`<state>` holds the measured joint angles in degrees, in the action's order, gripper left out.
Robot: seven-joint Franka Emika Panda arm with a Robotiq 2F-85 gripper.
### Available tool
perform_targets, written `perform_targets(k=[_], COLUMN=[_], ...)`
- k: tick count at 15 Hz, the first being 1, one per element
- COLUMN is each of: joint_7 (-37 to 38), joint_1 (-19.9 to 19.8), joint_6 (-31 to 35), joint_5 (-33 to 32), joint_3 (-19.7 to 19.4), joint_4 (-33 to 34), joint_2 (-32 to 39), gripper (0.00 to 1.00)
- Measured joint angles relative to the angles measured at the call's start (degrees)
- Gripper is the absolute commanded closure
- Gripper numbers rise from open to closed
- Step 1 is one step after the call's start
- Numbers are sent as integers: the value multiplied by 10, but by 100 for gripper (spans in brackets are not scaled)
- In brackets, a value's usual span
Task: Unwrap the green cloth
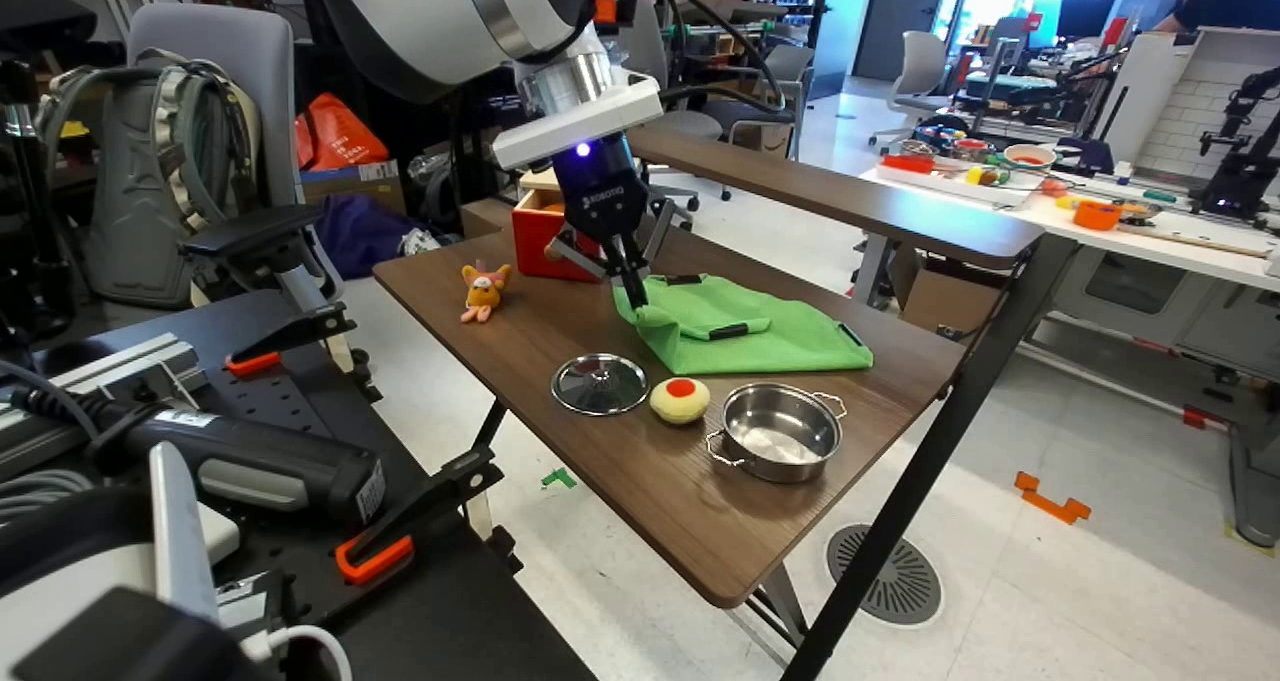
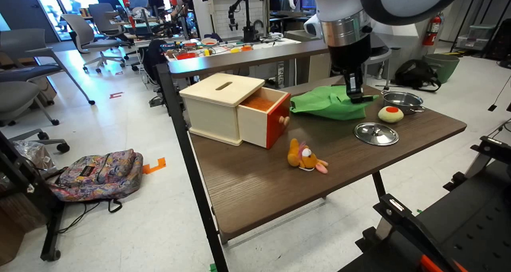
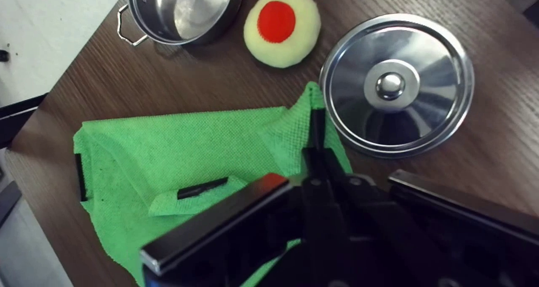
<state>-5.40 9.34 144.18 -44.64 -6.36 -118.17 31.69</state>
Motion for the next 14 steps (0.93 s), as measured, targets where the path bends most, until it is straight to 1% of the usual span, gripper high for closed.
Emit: perform_targets(k=[3, 6, 9, 12, 13, 14], joint_7=[-71, -149, -215, -258, -267, -272], joint_1=[-38, -71, -88, -90, -90, -89], joint_6=[-1, -11, -43, -95, -112, -132], joint_5=[17, 57, 95, 118, 124, 127], joint_3=[34, 58, 71, 79, 81, 83], joint_4=[-20, -22, -16, 9, 21, 35], joint_2=[-17, -18, -15, -1, 7, 17], gripper=[99, 99, 99, 99, 71, 71])
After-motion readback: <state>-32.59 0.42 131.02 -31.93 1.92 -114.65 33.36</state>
